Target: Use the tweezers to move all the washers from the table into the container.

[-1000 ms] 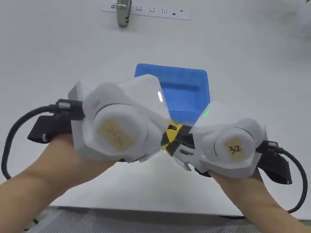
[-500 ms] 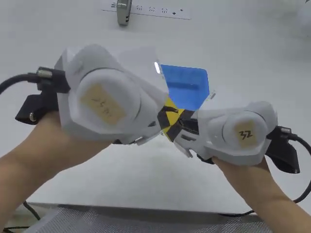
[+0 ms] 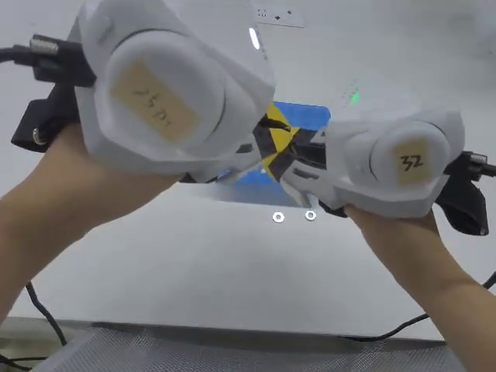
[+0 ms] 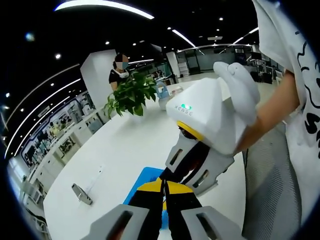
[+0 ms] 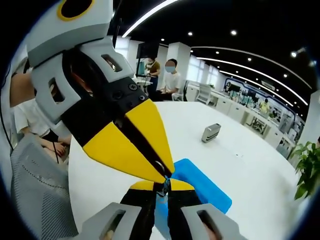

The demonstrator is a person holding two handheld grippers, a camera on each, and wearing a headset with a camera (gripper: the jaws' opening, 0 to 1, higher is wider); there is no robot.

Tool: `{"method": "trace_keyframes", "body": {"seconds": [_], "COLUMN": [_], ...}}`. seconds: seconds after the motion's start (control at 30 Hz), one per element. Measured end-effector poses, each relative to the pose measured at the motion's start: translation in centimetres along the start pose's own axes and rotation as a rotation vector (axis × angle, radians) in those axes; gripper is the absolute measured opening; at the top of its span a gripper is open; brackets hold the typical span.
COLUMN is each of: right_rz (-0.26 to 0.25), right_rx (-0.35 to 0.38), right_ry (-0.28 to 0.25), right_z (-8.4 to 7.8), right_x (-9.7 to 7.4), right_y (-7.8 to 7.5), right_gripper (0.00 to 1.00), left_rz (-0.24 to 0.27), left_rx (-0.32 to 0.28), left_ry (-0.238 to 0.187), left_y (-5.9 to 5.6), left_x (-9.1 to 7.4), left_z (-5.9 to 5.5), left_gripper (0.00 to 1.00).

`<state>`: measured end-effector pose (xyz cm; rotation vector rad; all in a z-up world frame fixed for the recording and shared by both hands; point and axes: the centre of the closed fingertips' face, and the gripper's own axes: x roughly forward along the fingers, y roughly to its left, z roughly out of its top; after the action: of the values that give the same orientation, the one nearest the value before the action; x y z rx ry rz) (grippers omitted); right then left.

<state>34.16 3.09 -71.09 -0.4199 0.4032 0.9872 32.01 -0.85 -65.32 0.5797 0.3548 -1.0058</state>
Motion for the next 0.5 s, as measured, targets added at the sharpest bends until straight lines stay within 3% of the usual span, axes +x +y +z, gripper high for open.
{"method": "trace_keyframes", "body": {"seconds": [0.2,0.37,0.5], "right_rz": [-0.021,-0.032,-0.018], "right_rx": [-0.013,-0.012,0.03], "right_ry": [-0.008,0.02,0.039], "right_z": [0.3,-1.0,-2.4], "right_x": [1.3,2.6,3.6], "right_y": [-1.5,-2.2,-2.1], "right_gripper": [0.04,0.04,0.04], "left_rz": [0.028,0.036,0.039], "left_rx": [-0.014,-0.046,-0.068], "left_ry": [-0.007,0.007,0.027], "left_y": [1.7,2.3,2.3], "left_x": [0.8,2.1,3.1], "left_z": [-0.5,-1.7,-2.9], "left_gripper": [0.0,0.0,0.0]}}
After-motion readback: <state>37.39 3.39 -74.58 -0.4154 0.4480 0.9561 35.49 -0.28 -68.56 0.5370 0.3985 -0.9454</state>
